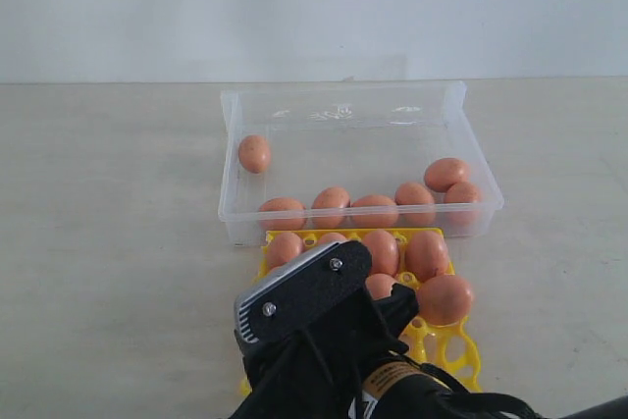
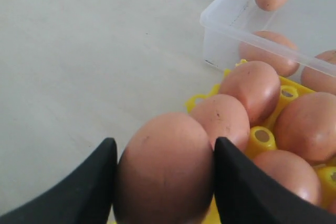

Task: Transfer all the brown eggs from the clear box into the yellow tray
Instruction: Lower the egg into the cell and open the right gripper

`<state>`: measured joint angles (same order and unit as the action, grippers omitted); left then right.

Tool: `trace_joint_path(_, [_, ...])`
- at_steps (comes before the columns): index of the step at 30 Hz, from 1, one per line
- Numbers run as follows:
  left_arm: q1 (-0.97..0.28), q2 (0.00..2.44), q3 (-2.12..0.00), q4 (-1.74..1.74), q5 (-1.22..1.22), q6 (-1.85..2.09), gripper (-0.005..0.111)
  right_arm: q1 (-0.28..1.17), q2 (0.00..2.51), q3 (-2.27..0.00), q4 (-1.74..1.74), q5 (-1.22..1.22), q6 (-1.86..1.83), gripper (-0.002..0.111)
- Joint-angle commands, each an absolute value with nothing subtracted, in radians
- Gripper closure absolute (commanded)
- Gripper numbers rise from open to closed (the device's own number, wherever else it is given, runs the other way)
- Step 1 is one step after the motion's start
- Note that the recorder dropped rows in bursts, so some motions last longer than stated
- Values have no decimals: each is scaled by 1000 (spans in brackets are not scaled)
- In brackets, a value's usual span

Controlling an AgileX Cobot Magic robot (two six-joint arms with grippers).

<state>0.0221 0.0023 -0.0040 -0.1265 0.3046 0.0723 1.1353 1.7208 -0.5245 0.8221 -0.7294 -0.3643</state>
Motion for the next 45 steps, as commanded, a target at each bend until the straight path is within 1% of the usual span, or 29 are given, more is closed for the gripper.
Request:
trace_joint_path(1, [19, 0, 0, -123, 292, 76, 103, 1137, 1740, -521, 822, -709, -371, 109])
trace_joint_path(5, [19, 0, 0, -123, 292, 76, 103, 1137, 1789, -525, 813, -720, -369, 109])
trace_joint_path(12, [19, 0, 0, -123, 292, 76, 103, 1137, 1805, -525, 813, -743, -365, 109])
trace_joint_path(14, [19, 0, 0, -123, 292, 76, 103, 1137, 1815, -525, 813, -743, -365, 106])
trace_joint_path(15, [19, 0, 0, -123, 292, 76, 103, 1137, 1817, -525, 813, -743, -365, 103])
trace_joint_path(17, [19, 0, 0, -123, 292, 76, 103, 1137, 1825, -525, 807, -730, -365, 92])
trace_joint_path(19, [19, 0, 0, -123, 292, 76, 103, 1137, 1832, -525, 802, -726, -365, 78])
trace_joint_path(20, [19, 0, 0, -123, 292, 76, 103, 1137, 1835, -525, 800, -726, -365, 68])
trace_joint_path(21, [19, 0, 0, -123, 292, 76, 103, 1137, 1837, -525, 800, -726, -367, 62])
trace_joint_path(22, [19, 0, 0, -123, 292, 76, 103, 1137, 1837, -525, 800, -726, -367, 53])
trace_joint_path(24, [19, 0, 0, -123, 292, 76, 103, 1137, 1837, -525, 800, -726, -367, 51])
trace_joint_path(29, [19, 0, 0, -123, 292, 76, 103, 1137, 1811, -545, 798, -728, -379, 51])
trace_joint_path(33, [19, 0, 0, -123, 292, 76, 103, 1137, 1629, -547, 840, -805, -489, 51])
trace_joint_path(34, [19, 0, 0, -123, 292, 76, 103, 1137, 1572, -547, 875, -798, -503, 51])
trace_joint_path(35, [19, 0, 0, -123, 292, 76, 103, 1137, 1523, -547, 940, -712, -501, 52])
trace_joint_path(36, [19, 0, 0, -123, 292, 76, 103, 1137, 1486, -547, 1016, -580, -507, 59])
trace_joint_path(37, [19, 0, 0, -123, 292, 76, 103, 1137, 1473, -545, 1064, -451, -537, 71])
trace_joint_path(38, [19, 0, 0, -123, 292, 76, 103, 1137, 1474, -541, 1069, -370, -554, 83])
trace_joint_path(39, [19, 0, 0, -123, 292, 76, 103, 1137, 1481, -539, 1069, -311, -563, 95])
trace_joint_path(40, [19, 0, 0, -123, 292, 76, 103, 1137, 1492, -537, 1067, -282, -573, 106])
trace_joint_path(41, [19, 0, 0, -123, 292, 76, 103, 1137, 1503, -538, 1067, -270, -575, 108])
trace_joint_path(45, [19, 0, 0, -123, 292, 76, 103, 1137, 1553, -538, 1067, -331, -575, 108])
